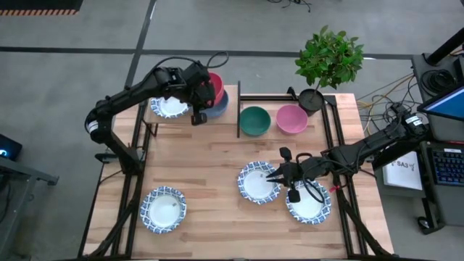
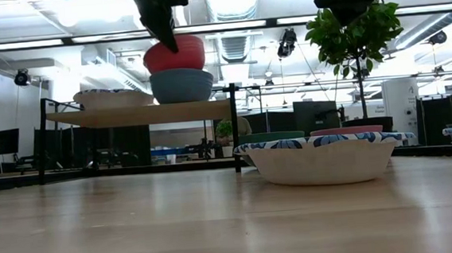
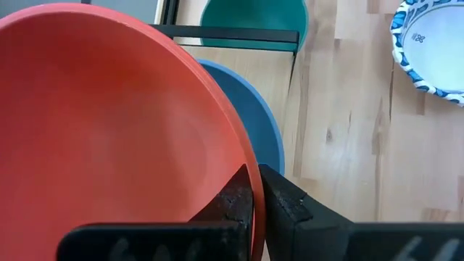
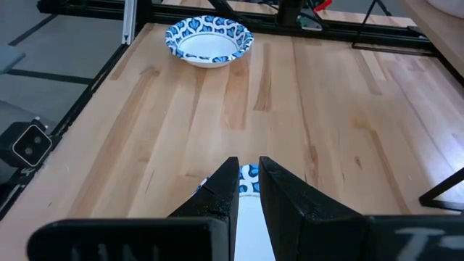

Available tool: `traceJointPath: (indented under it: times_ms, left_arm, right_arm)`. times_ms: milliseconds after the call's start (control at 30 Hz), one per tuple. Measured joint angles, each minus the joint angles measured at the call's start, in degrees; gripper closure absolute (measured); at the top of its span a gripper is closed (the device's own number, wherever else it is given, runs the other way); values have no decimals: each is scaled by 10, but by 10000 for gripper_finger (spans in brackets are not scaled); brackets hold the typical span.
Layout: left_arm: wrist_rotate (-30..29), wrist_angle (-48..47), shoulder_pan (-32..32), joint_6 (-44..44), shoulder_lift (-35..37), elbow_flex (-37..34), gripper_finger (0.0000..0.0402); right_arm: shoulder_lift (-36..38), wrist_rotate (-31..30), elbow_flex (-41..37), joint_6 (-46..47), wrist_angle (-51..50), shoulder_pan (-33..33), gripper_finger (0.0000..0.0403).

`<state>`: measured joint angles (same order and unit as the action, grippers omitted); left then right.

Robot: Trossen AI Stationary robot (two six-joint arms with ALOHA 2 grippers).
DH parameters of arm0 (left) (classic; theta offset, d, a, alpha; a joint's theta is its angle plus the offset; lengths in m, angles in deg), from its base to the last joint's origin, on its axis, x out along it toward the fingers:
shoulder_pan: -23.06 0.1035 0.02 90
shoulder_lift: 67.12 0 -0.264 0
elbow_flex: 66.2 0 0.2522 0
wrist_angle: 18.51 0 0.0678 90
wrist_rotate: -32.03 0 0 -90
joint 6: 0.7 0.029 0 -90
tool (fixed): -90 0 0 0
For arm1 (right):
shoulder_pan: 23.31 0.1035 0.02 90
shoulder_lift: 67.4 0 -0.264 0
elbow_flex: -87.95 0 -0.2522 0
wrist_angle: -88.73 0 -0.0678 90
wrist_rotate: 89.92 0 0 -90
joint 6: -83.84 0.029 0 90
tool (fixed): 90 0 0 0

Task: Place and stack bowls onto a shelf
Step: Stack the orange bowl on top of the blue bowl

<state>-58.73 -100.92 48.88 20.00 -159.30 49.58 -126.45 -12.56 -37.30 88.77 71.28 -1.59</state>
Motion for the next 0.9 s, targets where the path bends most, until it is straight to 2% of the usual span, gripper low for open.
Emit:
traceJointPath:
  times_ms: [667, 900]
  left_arm:
    - [-1, 23, 0, -2, 0, -22, 400]
    - [-1, 23, -2, 3, 0, -22, 355]
  right_arm:
    - [0, 0, 0, 3, 0, 0, 360]
    - [0, 0, 0, 4, 0, 0, 360]
